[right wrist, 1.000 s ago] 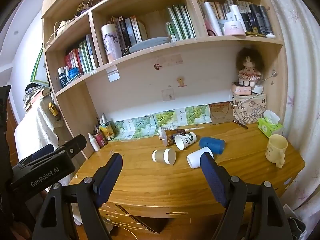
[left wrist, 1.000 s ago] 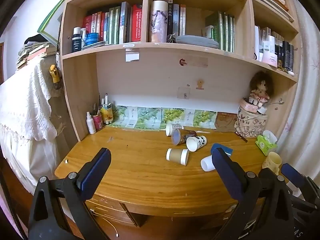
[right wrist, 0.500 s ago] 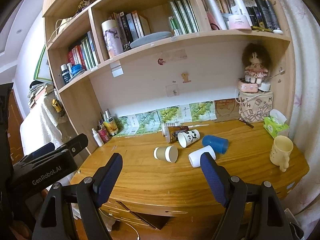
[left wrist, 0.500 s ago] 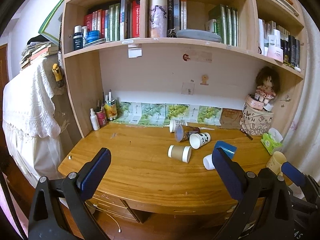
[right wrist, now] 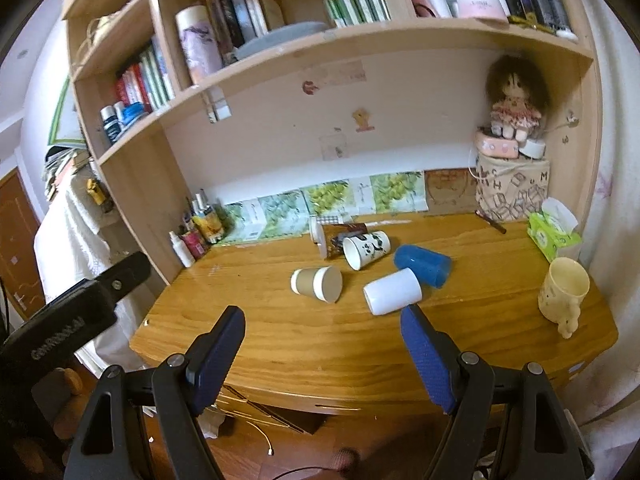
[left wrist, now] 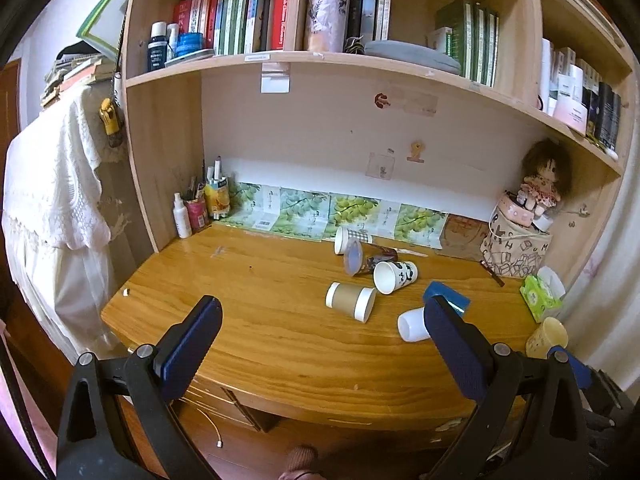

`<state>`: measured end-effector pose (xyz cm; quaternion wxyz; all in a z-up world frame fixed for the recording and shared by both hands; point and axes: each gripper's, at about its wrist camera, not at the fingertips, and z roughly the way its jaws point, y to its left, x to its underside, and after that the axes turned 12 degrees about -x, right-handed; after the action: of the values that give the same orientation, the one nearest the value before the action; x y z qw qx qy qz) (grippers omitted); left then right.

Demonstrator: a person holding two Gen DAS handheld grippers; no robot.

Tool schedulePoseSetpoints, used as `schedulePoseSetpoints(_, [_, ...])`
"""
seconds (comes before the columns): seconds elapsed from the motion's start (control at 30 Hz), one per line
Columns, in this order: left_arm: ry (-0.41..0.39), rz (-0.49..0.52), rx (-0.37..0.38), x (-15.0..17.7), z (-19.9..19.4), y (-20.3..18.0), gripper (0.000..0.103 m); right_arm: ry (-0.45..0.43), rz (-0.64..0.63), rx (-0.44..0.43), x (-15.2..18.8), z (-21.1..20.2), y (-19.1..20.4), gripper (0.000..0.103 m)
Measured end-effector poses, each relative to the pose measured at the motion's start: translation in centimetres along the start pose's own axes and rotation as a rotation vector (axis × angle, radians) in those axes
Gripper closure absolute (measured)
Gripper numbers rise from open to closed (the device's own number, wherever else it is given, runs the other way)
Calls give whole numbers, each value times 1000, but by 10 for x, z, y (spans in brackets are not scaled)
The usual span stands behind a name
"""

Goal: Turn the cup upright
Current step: 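Move both tools toward the cups lying on the desk, then lower the left gripper over the checkered paper cup lying on its side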

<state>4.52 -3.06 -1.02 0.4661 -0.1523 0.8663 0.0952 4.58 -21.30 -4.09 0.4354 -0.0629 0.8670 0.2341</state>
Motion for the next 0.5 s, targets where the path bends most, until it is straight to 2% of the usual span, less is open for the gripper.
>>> schedulePoseSetpoints(0.27, [14,-2,-27,-19,34,-17,2,21,18,62,-21,20,-19,22])
schedulePoseSetpoints(0.5, [66,-2,-27,-40,78,-33,2,74,15,110,-40,51,-36,22])
